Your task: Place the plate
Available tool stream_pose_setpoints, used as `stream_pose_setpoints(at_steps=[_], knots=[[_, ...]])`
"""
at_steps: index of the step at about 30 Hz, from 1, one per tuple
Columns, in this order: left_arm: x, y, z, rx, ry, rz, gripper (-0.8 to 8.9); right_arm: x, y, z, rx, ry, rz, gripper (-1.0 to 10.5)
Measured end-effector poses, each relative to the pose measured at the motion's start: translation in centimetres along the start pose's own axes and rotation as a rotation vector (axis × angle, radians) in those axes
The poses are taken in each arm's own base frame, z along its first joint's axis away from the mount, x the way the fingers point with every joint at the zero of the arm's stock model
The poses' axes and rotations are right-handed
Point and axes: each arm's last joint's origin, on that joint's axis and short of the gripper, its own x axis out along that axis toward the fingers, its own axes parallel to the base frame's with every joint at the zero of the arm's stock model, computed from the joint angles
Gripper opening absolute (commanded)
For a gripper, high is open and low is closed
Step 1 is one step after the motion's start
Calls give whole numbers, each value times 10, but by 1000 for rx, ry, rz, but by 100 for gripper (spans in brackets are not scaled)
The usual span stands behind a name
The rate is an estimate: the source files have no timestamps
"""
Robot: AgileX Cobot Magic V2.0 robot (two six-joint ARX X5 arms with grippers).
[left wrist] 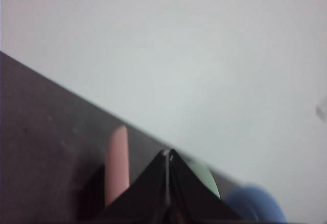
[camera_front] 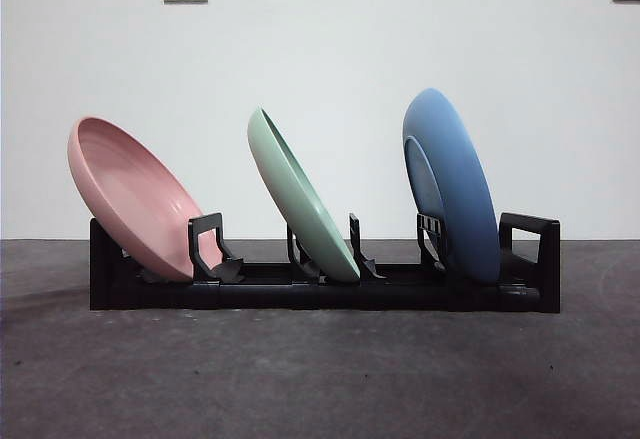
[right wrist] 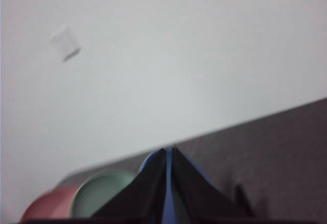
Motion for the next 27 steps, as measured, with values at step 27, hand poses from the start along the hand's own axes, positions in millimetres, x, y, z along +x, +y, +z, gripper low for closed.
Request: stream_pose_setpoints(at_steps=[27], knots=[[62,-15,30,159,929,184,341,75,4,17,-6,913,-37,342]])
